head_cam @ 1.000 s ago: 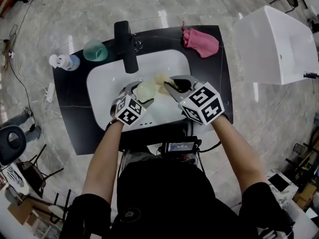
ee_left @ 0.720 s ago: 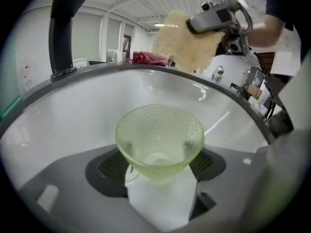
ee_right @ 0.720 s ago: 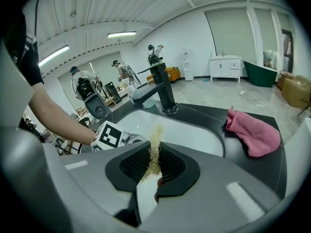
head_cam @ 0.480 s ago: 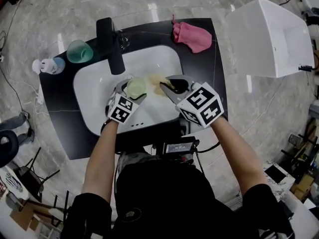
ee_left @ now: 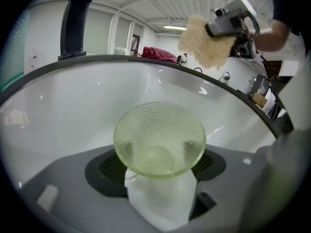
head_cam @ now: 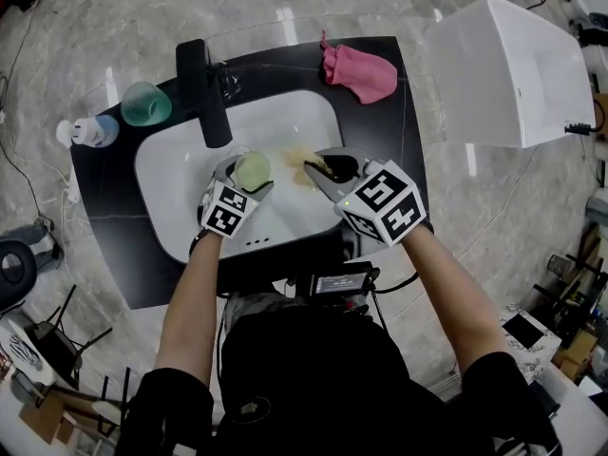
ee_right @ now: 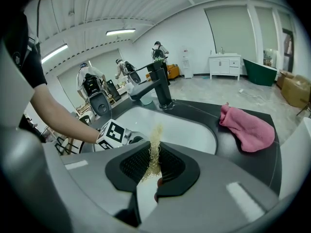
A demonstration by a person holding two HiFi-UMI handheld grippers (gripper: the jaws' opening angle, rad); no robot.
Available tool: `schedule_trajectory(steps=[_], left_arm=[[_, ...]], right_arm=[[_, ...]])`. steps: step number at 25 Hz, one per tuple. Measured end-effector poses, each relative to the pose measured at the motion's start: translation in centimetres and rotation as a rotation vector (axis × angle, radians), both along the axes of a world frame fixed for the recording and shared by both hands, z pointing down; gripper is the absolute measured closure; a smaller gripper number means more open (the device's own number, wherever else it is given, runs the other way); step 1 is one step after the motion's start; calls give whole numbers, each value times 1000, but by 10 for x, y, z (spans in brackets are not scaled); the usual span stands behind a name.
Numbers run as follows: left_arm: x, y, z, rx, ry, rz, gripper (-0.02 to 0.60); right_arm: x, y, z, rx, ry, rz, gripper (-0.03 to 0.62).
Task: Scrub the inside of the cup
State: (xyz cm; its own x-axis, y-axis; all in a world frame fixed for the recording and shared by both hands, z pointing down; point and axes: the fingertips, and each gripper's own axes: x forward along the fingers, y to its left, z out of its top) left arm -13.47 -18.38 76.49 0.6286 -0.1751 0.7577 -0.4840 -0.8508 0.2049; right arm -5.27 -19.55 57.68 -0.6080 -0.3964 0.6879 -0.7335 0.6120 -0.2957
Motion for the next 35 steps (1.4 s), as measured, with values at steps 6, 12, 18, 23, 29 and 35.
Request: schedule_trajectory(steps=[6,12,18,23,29,35], left_arm=[[-5,-1,-3,8,-4,-8,213],[-10,1,-10,4,-7,-20,171],[-20,-2,-43,47,26,-53,141],[-38,-3,-91,137,70,-121,143],[-59,0,-149,241,126,-196,263],[-71,31,-187,244,250,-294,487]], right_arm=[[-1,4,1,0,13,-17,549],[-4,7,0,3,20,-28,549],[-7,7,0,12,22,-24,549],[-13,14,-4,22,28,-18,551],[-22,22,-11,85,79,-57,549],[-17,32,-26,138,89,-58,549]])
